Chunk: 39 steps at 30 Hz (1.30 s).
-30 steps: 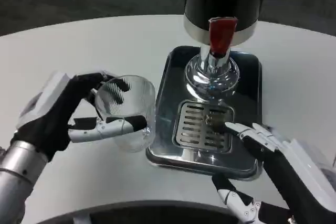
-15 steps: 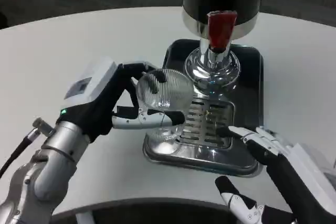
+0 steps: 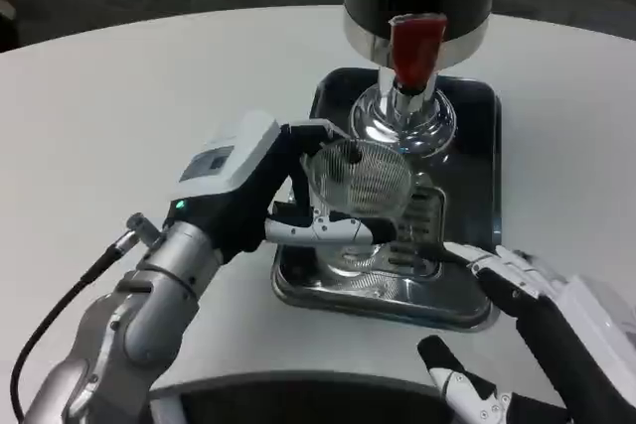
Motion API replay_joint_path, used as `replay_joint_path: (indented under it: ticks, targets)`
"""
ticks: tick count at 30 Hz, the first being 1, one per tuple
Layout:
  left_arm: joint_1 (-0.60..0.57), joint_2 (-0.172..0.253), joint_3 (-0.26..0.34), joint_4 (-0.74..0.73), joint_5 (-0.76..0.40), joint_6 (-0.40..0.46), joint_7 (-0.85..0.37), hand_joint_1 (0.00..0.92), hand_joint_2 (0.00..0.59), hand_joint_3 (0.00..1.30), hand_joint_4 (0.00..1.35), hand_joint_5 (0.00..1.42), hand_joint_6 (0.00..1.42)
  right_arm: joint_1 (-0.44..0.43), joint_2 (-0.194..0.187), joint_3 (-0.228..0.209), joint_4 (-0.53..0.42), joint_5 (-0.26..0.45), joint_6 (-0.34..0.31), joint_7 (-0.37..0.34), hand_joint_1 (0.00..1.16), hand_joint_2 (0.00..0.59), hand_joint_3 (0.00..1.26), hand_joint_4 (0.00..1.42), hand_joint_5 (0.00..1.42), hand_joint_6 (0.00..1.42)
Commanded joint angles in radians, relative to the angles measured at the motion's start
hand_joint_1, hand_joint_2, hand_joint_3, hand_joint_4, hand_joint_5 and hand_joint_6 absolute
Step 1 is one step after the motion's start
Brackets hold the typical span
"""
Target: Grasp the cup under the faucet to collect the drink, then remove the cup.
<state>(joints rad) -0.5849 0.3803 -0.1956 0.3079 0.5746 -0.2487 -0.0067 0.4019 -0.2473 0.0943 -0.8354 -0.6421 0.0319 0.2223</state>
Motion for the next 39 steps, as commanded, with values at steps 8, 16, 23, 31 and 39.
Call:
replay_joint_path:
  ticks: [8,16,23,31,39]
  targets:
    - [-0.054,-0.008,-0.032,0.045,0.04,0.017,0.042,0.529,0.033,0.72,0.76,0.79,0.5,0.025,-0.003,-0.008,-0.027,0.009,-0.023,-0.002,0.58,0.441,0.22,0.16,0.09,0.02]
    - [-0.074,-0.024,-0.053,0.102,0.041,0.015,0.084,0.529,0.033,0.72,0.76,0.79,0.5,0.024,-0.003,-0.016,-0.029,0.012,-0.017,0.001,0.58,0.441,0.22,0.16,0.09,0.02]
    - [-0.081,-0.044,-0.071,0.124,0.035,0.01,0.103,0.528,0.033,0.72,0.75,0.79,0.5,0.03,-0.004,-0.027,-0.029,0.021,-0.016,0.0,0.58,0.441,0.22,0.16,0.09,0.02]
    - [-0.081,-0.047,-0.083,0.118,0.04,0.009,0.108,0.528,0.033,0.72,0.75,0.79,0.5,0.033,-0.003,-0.034,-0.028,0.028,-0.02,-0.001,0.58,0.441,0.22,0.17,0.1,0.02]
    - [-0.1,-0.05,-0.104,0.135,0.05,0.008,0.122,0.528,0.038,0.72,0.75,0.79,0.5,0.042,-0.003,-0.042,-0.03,0.034,-0.023,-0.004,0.58,0.441,0.22,0.17,0.1,0.02]
